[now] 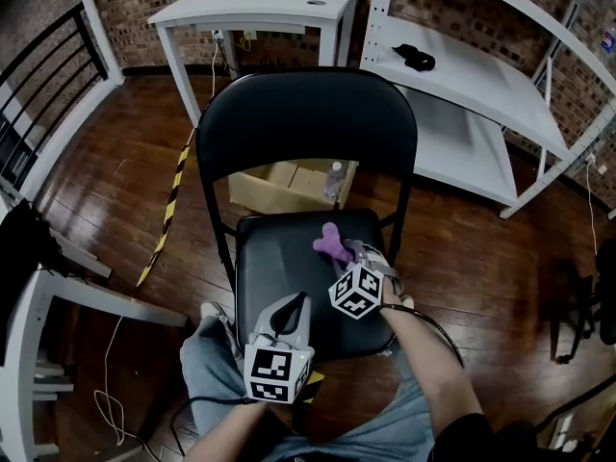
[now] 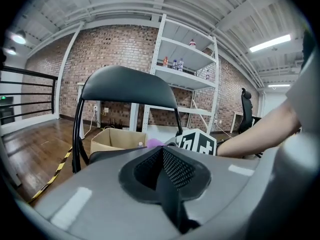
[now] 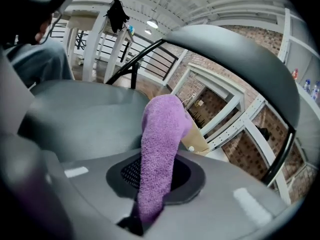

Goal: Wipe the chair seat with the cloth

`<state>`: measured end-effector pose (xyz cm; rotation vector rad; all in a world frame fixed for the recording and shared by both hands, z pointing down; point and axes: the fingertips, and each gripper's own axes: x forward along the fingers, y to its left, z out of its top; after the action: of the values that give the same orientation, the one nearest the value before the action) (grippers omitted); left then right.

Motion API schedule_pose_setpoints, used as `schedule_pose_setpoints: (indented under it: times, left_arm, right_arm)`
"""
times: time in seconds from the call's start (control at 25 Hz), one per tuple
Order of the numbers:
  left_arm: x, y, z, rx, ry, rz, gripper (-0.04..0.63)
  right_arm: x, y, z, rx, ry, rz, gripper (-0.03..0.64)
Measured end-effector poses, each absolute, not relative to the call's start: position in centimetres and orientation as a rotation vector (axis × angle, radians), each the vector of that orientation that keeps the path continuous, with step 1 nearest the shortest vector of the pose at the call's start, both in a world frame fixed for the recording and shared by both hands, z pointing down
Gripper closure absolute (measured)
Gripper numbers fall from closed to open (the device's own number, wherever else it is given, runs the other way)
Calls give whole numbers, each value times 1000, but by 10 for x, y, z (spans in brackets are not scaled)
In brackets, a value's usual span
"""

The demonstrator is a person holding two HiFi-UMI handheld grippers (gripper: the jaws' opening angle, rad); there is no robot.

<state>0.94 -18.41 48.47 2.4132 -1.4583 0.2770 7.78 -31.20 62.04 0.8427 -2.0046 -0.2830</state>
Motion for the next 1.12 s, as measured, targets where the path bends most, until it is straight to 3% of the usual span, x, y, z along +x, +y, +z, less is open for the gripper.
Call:
schedule_pose_setpoints:
  times: [0.76,1.12]
  left_arm:
    - [51,-135,472,2451,-1417,245,591]
    - [69,-124,475,2468,-1385,264,591]
  right_arm:
    - [88,-121,619,769,-2096,-236,571]
    - [96,-83,619,766,-2113,-231,571]
